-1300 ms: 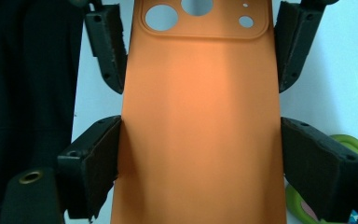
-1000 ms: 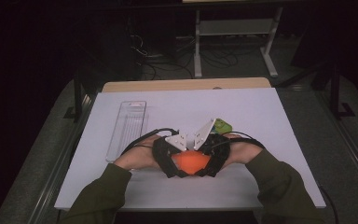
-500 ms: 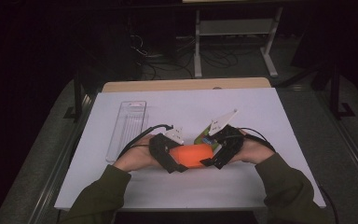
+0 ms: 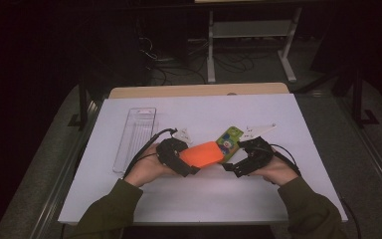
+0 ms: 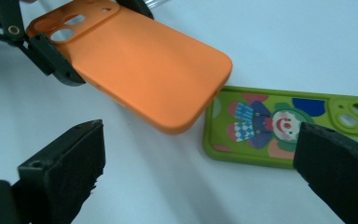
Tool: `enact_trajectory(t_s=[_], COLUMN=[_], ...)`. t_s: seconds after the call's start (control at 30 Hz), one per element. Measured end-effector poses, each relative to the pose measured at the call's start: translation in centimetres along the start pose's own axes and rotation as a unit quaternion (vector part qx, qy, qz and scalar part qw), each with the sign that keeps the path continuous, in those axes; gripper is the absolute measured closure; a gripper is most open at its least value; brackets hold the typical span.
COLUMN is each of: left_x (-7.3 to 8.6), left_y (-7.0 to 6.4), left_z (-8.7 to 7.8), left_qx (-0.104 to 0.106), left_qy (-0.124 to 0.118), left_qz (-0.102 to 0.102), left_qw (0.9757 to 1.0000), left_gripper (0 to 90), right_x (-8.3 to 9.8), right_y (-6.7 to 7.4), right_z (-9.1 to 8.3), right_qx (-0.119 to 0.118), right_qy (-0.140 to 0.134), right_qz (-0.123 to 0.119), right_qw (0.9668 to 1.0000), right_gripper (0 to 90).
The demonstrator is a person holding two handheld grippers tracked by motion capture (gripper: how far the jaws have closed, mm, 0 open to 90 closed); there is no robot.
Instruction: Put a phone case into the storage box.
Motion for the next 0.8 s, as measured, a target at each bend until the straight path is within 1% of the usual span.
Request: enact_trajectory(t_s=[0.03,0.07,0.1,0.13,0.17,0.23,0.27,0.3,0.37,0.47,0.57,0.6,0.63,0.67,0.7,0.77,0.8], left_x=[0.0,0.0,-0.1,0.0,0.0,0.1,0.0,0.0,0.0,0.0,0.1,0.1,0.1,0.1,0.1,0.0,0.1], left_y=[0.3,0.4,0.5,0.7,0.8,1.0,1.1,1.1,1.3,1.3,1.3,1.3,1.3,1.3,1.4,1.4,1.5], left_z=[-0.1,-0.3,-0.3,-0.4,-0.5,-0.6,-0.6,-0.6,-0.8,-0.9,-0.9,-0.9,-0.8,-0.9,-0.8,-0.8,-0.8], left_qx=[-0.007,-0.012,-0.016,-0.021,-0.022,-0.025,-0.028,-0.029,-0.027,-0.026,-0.025,-0.025,-0.025,-0.025,-0.026,-0.027,-0.027], left_qy=[0.001,0.003,-0.003,-0.001,0.0,0.003,0.0,-0.004,-0.001,-0.002,-0.001,0.0,-0.001,0.001,-0.001,-0.002,0.001], left_qz=[0.001,-0.006,-0.016,-0.016,-0.023,-0.028,-0.032,-0.04,-0.037,-0.039,-0.041,-0.043,-0.045,-0.043,-0.044,-0.045,-0.043], left_qw=[1.0,0.9999,0.9997,0.9997,0.9995,0.9993,0.9991,0.9988,0.9989,0.9989,0.9988,0.9988,0.9987,0.9987,0.9987,0.9986,0.9987], left_gripper=[15.4,15.4,15.4,15.4,15.4,15.4,15.4,15.4,15.4,15.4,15.4,15.4,15.4,15.4,15.4,15.4,15.4], right_x=[0.0,-0.1,0.0,0.0,0.1,0.3,0.3,0.4,0.3,0.3,0.3,0.3,0.3,0.4,0.4,0.4,0.5], right_y=[0.0,-0.2,-0.3,-0.4,-0.5,-0.6,-0.5,-0.5,-0.7,-0.8,-0.5,-0.3,-0.3,-0.1,-0.1,0.0,0.0], right_z=[0.0,0.1,0.3,0.4,0.5,0.8,0.9,1.0,1.2,1.5,1.8,2.0,2.0,2.3,2.3,2.4,2.5], right_qx=[0.0,0.005,0.006,0.012,0.02,0.029,0.033,0.036,0.045,0.056,0.071,0.074,0.074,0.083,0.083,0.091,0.096], right_qy=[0.0,-0.01,-0.014,-0.014,-0.017,-0.025,-0.025,-0.028,-0.034,-0.035,-0.029,-0.028,-0.028,-0.023,-0.023,-0.02,-0.019], right_qz=[0.0,0.005,0.008,0.017,0.02,0.018,0.023,0.024,0.023,0.01,-0.017,-0.031,-0.031,-0.048,-0.048,-0.059,-0.065], right_qw=[1.0,0.9999,0.9998,0.9997,0.9995,0.9991,0.9989,0.9987,0.9981,0.9978,0.9969,0.9964,0.9964,0.9951,0.9951,0.9939,0.9931], right_gripper=[1.4,1.3,0.6,0.5,0.6,0.5,0.5,0.6,0.6,0.6,0.6,0.6,0.6,0.6,0.6,0.6,0.6])
Point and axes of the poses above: each handheld gripper's, and its own axes: z roughly forward along the jaws, x roughly out of its underside, y roughly to its left, the point moved 9 cm from there along z, roughly forward along the jaws, and after that the axes turned 5 degrees about -z, right-handed, at the moved point
